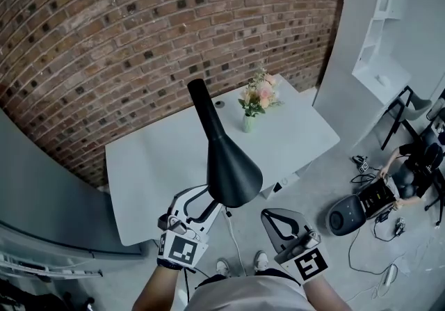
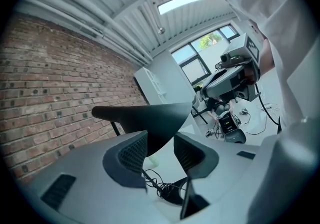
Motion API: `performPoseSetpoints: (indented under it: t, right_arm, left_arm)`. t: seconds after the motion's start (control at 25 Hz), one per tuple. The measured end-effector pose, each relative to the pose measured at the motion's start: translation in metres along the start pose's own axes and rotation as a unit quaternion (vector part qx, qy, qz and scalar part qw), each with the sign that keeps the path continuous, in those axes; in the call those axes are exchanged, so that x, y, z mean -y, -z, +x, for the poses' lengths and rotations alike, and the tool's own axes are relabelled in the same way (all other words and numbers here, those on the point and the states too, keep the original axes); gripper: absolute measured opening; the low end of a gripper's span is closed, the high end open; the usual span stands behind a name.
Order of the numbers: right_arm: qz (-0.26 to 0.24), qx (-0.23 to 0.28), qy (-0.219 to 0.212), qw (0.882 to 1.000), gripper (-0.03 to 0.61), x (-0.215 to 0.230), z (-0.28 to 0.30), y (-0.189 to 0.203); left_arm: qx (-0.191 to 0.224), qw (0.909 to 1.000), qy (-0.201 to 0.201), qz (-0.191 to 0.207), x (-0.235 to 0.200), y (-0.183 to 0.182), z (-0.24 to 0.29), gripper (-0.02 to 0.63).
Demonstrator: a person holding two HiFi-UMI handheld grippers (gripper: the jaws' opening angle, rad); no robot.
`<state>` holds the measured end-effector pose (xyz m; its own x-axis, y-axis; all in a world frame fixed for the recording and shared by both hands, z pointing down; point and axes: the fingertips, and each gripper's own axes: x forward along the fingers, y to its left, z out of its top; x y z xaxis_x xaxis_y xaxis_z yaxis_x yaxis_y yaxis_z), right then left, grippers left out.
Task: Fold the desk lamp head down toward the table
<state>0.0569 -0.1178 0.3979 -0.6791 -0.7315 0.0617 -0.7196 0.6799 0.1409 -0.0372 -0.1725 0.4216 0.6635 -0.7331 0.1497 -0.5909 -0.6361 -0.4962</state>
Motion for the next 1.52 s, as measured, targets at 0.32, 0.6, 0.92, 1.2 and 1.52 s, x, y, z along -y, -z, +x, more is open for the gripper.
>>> performPoseSetpoints:
  t: [0.32, 0.6, 0.92, 1.2, 1.52]
  right_arm:
    - [0.002, -0.003, -0.001, 1.0, 0.018, 0.001, 0.006, 0.0]
    - [0.001, -0.004, -0.001, 1.0, 0.018, 0.004, 0.011, 0.0]
    - [0.001, -0.005, -0.001, 1.0, 0.018, 0.011, 0.02, 0.001]
    - [-0.001, -0.001, -0.01, 1.0, 0.018, 0.014, 0.031, -0.002]
    - [-0.002, -0.001, -0.016, 1.0, 0.018, 0.014, 0.04, 0.0]
  left_arm:
    - [-0.026, 0.9996, 0.011, 0.009, 0.0, 0.017, 0.007, 0.16]
    - [-0.051, 0.9983, 0.014, 0.023, 0.0, 0.036, 0.013, 0.17]
    - [-0.07, 0.9965, 0.016, 0.042, -0.002, 0.054, 0.02, 0.178]
    - [-0.077, 0.9958, 0.016, 0.048, -0.004, 0.059, 0.024, 0.183]
    - [-0.079, 0.9954, 0.016, 0.052, -0.005, 0.065, 0.026, 0.186]
